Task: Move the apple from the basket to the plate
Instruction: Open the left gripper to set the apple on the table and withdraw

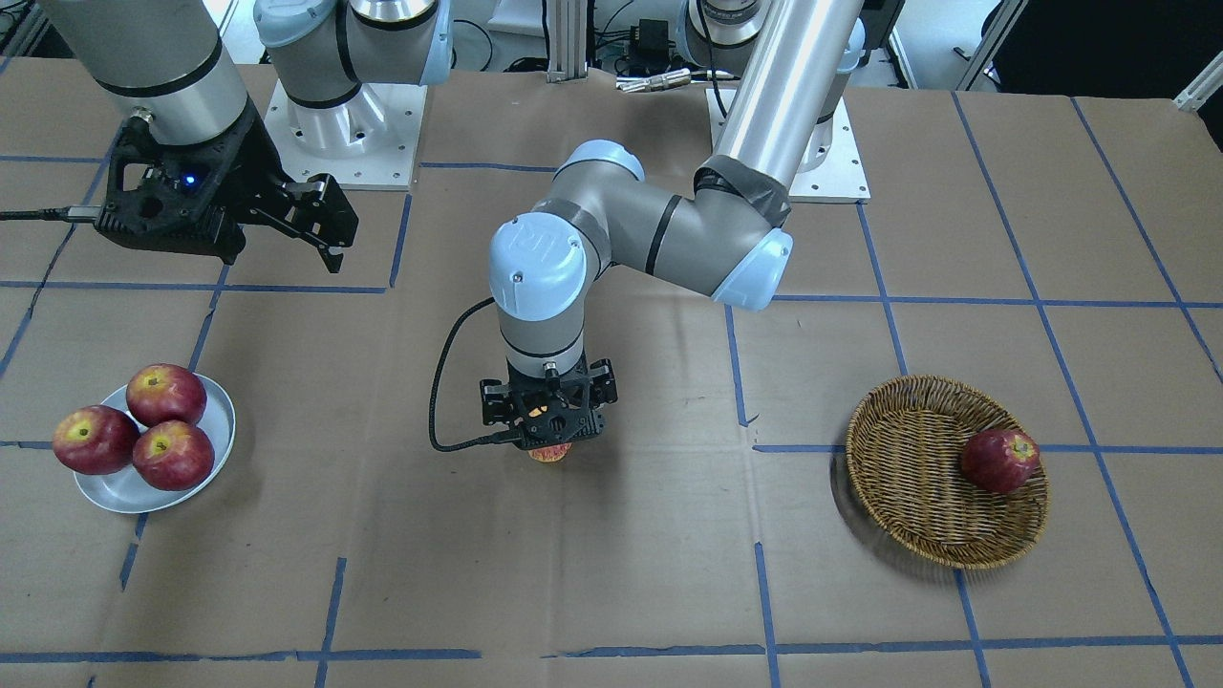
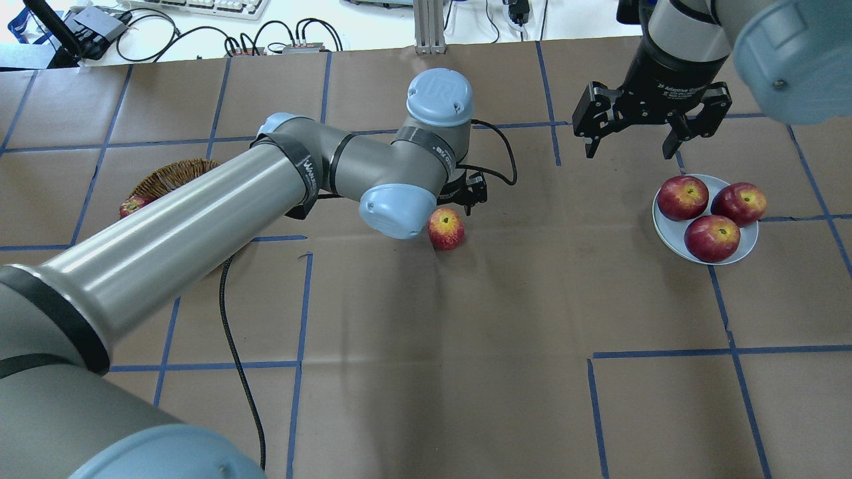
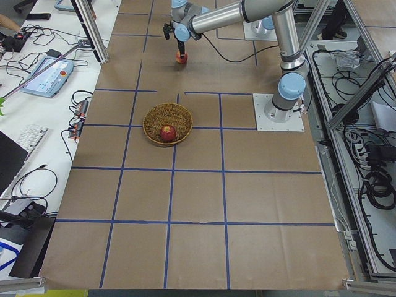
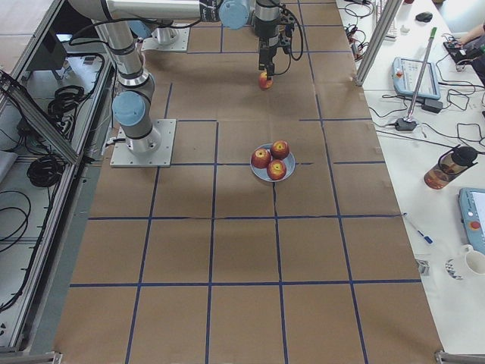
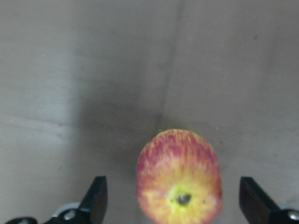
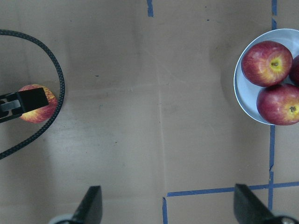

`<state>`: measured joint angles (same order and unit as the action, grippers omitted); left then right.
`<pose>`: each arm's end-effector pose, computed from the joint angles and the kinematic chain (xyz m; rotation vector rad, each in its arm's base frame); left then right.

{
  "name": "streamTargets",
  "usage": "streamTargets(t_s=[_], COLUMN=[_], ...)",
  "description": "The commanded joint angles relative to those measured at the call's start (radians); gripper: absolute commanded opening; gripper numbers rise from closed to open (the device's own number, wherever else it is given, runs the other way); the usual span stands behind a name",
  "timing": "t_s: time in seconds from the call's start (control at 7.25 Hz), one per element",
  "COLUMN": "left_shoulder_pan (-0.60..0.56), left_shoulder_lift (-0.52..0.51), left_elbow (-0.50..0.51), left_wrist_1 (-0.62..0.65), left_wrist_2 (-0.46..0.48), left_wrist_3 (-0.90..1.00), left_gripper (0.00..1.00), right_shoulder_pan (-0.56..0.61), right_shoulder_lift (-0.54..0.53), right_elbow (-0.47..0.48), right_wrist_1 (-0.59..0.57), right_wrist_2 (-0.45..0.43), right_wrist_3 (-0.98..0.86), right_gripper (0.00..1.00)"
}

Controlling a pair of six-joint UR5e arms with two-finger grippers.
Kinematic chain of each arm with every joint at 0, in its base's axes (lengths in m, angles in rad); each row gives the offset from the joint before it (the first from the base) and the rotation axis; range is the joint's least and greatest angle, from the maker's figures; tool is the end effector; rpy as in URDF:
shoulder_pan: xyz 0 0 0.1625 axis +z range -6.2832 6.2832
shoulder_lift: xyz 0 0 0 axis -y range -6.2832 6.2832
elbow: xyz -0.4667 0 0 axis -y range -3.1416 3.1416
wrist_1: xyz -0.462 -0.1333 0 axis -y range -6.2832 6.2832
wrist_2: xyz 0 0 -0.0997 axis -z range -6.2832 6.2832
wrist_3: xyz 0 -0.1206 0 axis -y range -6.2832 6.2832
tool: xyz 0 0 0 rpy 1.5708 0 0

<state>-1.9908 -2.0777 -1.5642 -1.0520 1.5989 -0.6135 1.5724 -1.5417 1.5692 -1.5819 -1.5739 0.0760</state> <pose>-0.4179 -0.6171 0.2302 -0.3024 3.1113 -0.0468 0.1338 -0.5729 0.4941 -0.1167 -3.1356 -0.0255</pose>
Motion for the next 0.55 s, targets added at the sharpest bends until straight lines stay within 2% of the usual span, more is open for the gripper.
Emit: streamTargets(t_s=[0.0,0.14,0.41], left_shoulder_pan=[0.006,0.021,0.175], left_shoulder_lift=[0.127,0.199,0.369], left_elbow=[0.004,-0.002,-0.029], left_wrist_1=[-0.104,-0.173,-0.349], left_wrist_2=[-0.002,-0.004,-0.004], left_wrist_3=[0.003,0.038,0.391], left_gripper=[0.99,0.99,0.99], right_shoulder_pan=[0.003,0.003,0.005], right_shoulder_lift=[0.000,0.000,0.006], right_elbow=[0.000,0.000,0.002], right_wrist_1=[-0.004,-0.007,-0.013], right_wrist_2=[0.000,0.000,-0.002], right_wrist_3=[-0.004,-0.004,-0.004], right_gripper=[1.00,1.00,1.00])
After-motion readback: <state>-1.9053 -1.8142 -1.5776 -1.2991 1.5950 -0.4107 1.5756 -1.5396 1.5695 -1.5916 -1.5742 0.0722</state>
